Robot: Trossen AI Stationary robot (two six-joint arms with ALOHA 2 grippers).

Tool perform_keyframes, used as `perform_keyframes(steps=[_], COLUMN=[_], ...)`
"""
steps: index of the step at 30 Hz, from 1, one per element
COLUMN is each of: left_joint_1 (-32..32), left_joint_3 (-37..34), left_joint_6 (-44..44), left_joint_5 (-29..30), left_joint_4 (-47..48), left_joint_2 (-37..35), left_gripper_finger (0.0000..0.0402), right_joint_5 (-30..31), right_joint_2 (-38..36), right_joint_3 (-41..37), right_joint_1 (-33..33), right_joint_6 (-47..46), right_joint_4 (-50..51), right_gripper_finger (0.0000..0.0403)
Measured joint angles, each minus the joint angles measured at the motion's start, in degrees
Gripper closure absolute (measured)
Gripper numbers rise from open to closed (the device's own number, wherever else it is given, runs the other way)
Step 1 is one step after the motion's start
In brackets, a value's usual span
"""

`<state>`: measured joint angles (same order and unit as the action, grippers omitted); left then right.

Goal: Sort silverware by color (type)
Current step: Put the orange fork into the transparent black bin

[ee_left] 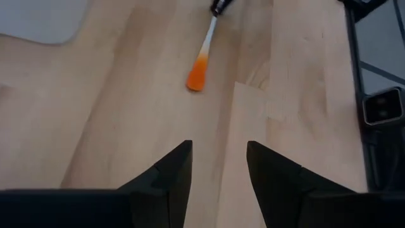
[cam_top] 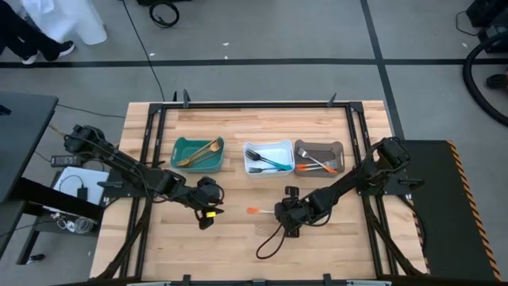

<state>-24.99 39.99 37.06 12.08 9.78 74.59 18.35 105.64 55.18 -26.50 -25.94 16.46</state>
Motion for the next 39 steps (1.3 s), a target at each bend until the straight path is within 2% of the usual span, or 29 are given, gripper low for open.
perform_keyframes(steps=[4,11,21,31,35,39], left_joint_1=[0.00,0.02,0.02,0.02,0.02,0.02], left_joint_3=[0.00,0.00,0.00,0.00,0.00,0.00], left_joint_6=[0.24,0.02,-0.13,-0.17,-0.18,-0.26], left_joint_5=[-0.82,-0.83,-0.82,-0.84,-0.84,-0.84], left_joint_4=[0.02,0.02,0.04,0.06,0.25,0.48], left_joint_2=[0.00,-0.01,0.00,0.00,-0.01,-0.02], left_gripper_finger=[0.0242,0.0242,0.0242,0.0242,0.0242,0.0242], right_joint_5=[0.00,-0.04,1.46,1.47,1.26,1.22], right_joint_2=[-0.06,-0.63,-3.75,-5.73,-5.81,-5.55], right_joint_3=[0.02,-0.10,-0.31,-0.22,-0.22,-0.20], right_joint_1=[0.02,0.11,0.88,1.79,1.84,1.79], right_joint_6=[-0.76,-1.08,-1.11,-0.81,-0.85,-0.88], right_joint_4=[0.66,1.31,7.61,7.89,4.78,2.37], right_gripper_finger=[0.0392,0.0392,0.0397,0.0397,0.0384,0.0346])
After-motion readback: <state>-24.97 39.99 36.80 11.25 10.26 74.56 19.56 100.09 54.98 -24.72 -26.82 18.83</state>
